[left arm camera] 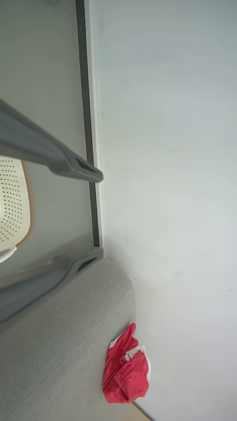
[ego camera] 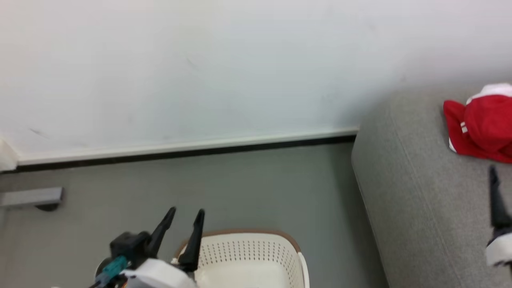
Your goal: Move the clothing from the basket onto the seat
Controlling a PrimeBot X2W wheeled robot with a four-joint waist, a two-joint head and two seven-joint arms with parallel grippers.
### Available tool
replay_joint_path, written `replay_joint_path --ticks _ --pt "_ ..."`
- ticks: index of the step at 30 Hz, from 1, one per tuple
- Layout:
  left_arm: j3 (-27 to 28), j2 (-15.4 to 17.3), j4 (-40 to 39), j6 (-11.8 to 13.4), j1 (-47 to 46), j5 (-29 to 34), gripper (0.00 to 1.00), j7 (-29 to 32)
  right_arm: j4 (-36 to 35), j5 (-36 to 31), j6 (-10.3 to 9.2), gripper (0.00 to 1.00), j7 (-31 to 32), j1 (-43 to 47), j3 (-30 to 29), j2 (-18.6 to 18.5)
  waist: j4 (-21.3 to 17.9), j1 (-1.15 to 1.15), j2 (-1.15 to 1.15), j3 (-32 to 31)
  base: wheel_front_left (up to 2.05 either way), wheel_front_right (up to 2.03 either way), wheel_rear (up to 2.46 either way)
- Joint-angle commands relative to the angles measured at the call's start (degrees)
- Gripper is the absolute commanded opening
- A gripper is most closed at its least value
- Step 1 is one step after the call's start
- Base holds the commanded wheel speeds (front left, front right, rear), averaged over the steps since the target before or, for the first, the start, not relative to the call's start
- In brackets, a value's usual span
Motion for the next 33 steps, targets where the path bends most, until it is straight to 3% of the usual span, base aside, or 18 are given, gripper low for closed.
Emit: replay_joint_path --ticks 1,7,13,23,33 --pt "0.88 0.56 -0.14 0.13 1.87 0.53 1.00 0.00 -1.46 -0.92 -0.16 1.00 0.03 2.54 -0.35 1.18 1.62 0.02 0.00 -3.03 0.00 0.00 0.00" --pt "5.87 -0.08 -0.96 0.56 7.11 2.35 1.00 -0.02 -6.92 -2.63 -0.16 1.00 0.04 11.22 0.49 8.26 2.85 0.02 0.00 -5.97 0.00 0.00 0.00" --pt "9.56 -1.70 -0.11 -0.31 10.86 3.29 1.00 -0.02 -7.82 -2.47 -0.16 1.00 0.03 16.54 3.73 12.67 3.54 0.02 0.00 -7.88 0.00 0.00 0.00" --pt "17.07 -3.74 2.02 -3.74 14.02 7.81 1.00 -0.03 -6.54 -3.07 -0.16 1.00 0.03 20.12 5.60 15.32 3.76 0.02 0.00 -9.69 0.00 0.00 0.00" --pt "24.33 -8.06 3.67 -8.89 15.88 11.78 1.00 -0.03 -5.27 -2.12 -0.16 1.00 0.03 20.38 8.91 15.72 3.82 0.02 0.00 -10.23 0.00 0.00 0.00"
